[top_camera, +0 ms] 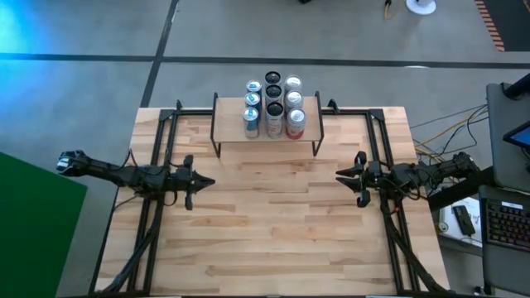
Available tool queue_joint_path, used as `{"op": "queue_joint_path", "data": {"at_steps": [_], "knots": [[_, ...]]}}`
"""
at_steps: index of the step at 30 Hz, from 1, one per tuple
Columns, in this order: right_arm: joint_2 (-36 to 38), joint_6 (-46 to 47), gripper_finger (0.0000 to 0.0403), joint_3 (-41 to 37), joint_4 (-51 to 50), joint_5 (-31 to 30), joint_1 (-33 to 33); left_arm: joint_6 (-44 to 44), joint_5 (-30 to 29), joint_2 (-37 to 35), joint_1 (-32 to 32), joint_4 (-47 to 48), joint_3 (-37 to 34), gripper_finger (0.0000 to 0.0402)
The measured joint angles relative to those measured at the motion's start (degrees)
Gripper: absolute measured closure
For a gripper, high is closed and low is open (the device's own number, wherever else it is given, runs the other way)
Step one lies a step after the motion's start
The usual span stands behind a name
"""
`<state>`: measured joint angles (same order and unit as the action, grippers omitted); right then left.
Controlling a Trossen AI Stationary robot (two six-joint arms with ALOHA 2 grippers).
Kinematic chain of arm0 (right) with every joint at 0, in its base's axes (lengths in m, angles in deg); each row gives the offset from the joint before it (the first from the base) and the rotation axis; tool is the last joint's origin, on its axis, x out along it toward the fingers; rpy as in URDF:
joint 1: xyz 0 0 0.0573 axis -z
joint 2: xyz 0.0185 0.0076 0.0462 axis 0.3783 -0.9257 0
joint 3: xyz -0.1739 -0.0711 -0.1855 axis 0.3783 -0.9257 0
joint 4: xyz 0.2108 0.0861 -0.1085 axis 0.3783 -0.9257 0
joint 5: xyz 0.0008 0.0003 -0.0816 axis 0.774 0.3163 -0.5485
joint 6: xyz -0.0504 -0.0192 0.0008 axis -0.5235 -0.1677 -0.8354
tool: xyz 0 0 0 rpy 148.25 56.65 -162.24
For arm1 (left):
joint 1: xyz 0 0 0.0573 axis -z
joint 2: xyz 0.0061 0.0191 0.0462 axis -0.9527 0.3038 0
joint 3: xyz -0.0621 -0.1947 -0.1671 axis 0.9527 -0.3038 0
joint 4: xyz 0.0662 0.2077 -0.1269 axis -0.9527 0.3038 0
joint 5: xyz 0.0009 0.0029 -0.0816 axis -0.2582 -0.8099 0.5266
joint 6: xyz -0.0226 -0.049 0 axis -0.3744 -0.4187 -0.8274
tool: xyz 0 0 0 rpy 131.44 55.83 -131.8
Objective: Place canned beverage on shelf
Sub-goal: Return to home position
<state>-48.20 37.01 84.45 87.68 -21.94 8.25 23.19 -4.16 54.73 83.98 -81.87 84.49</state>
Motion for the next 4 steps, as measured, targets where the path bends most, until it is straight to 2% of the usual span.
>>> {"op": "queue_joint_path", "data": {"at_steps": [4], "knots": [[0.02, 0.00, 0.0314, 0.00, -0.01, 0.00, 0.01, -0.02, 0.00, -0.01, 0.00, -0.02, 0.00, 0.0400]]}}
